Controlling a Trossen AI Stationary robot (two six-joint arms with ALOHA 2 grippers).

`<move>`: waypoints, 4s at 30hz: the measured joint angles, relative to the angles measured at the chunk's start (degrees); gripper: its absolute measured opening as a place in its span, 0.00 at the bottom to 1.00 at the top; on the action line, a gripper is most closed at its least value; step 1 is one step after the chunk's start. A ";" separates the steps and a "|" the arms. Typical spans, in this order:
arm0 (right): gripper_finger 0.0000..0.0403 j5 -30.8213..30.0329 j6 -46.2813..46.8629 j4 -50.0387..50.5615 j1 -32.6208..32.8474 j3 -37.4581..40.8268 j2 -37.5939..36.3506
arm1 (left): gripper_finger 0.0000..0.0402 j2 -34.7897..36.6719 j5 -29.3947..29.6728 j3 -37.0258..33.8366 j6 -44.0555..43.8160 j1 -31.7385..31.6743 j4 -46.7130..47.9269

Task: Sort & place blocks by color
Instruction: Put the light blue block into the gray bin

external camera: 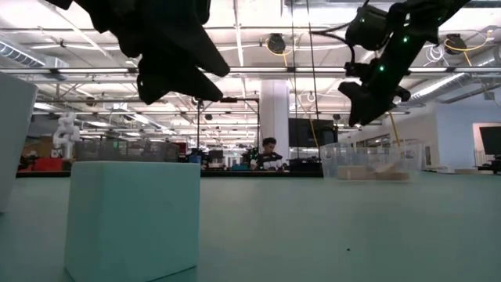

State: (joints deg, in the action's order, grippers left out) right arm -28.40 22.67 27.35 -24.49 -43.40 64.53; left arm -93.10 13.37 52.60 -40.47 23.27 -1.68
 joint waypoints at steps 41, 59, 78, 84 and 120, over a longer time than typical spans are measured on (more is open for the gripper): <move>0.67 18.08 11.17 -9.53 11.48 0.00 -5.17 | 0.68 -20.62 -14.86 16.39 31.43 10.20 6.05; 0.67 18.07 11.17 -9.53 11.48 0.00 -5.17 | 0.31 -22.89 -12.80 17.11 28.52 10.11 1.84; 0.67 18.05 11.17 -9.51 11.48 0.00 -5.15 | 0.31 2.72 10.80 17.07 29.94 11.01 10.12; 0.67 18.04 11.17 -9.51 11.48 0.00 -5.15 | 0.31 9.68 25.52 17.07 39.62 12.72 8.67; 0.67 18.04 11.17 -9.52 11.45 0.00 -5.15 | 0.31 17.16 30.27 17.09 32.96 -0.75 21.14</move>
State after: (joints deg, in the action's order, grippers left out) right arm -10.36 33.84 17.84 -13.04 -43.40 59.37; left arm -75.94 43.64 69.69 -7.52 22.53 19.47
